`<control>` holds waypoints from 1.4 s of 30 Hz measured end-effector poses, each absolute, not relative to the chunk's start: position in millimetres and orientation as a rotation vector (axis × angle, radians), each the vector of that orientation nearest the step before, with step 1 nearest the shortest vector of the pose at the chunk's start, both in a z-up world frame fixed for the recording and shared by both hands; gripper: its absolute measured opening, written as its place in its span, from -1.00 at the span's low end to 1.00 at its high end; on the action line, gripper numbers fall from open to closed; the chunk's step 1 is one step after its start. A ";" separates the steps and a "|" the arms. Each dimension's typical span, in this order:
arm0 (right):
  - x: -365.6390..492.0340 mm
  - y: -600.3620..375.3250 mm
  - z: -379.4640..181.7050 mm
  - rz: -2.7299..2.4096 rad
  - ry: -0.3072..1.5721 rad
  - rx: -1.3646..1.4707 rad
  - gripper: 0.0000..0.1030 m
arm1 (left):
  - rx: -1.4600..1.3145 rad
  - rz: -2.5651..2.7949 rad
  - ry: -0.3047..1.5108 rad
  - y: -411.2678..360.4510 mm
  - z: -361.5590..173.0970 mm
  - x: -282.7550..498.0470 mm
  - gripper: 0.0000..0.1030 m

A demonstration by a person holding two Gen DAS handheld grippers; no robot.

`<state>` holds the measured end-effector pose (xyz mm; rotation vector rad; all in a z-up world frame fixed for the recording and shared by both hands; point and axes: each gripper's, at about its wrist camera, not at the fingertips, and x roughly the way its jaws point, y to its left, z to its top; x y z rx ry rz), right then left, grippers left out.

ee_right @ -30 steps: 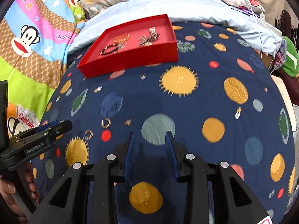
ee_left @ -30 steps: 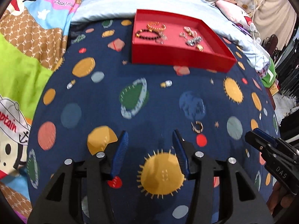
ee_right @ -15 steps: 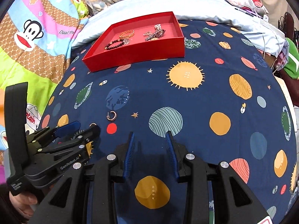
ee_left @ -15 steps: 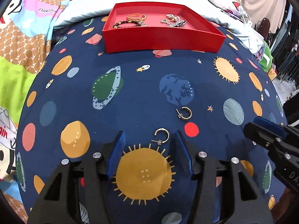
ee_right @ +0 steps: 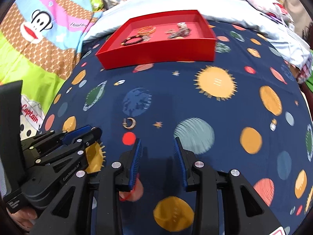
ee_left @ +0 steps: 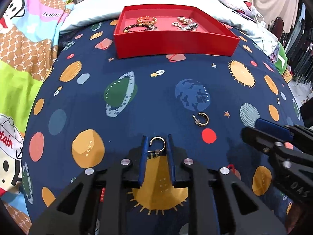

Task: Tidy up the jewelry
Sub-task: 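Grasp a gold hoop earring with the left gripper while the right closes on the other hoop, then lift the hoop earrings off the bedspread with both grippers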

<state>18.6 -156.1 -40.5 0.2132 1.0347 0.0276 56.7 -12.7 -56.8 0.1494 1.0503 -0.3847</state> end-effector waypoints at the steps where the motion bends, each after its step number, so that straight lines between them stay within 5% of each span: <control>1: 21.5 -152.5 -41.6 0.038 1.036 0.206 -0.35 | 0.146 -0.382 1.051 -10.2 -56.1 56.7 -0.66; 15: 52.8 -122.5 -58.1 0.092 1.055 0.140 -0.38 | 0.101 -0.362 1.055 15.6 -48.8 58.9 -0.69; 27: 53.1 -120.1 -60.1 0.078 1.046 0.100 -1.00 | 0.076 -0.364 1.096 21.5 -57.8 59.7 -0.67; 32: 49.3 -127.7 -60.0 0.076 1.053 0.141 -1.00 | 0.073 -0.358 1.091 25.8 -59.1 57.2 -0.67; 36: 47.2 -130.4 -59.2 0.079 1.056 0.163 -0.95 | 0.081 -0.335 1.078 28.6 -58.6 55.3 -0.30; 42: 52.9 -130.4 -58.9 0.084 1.051 0.175 -0.84 | 0.126 -0.326 1.048 26.7 -60.6 51.0 -0.29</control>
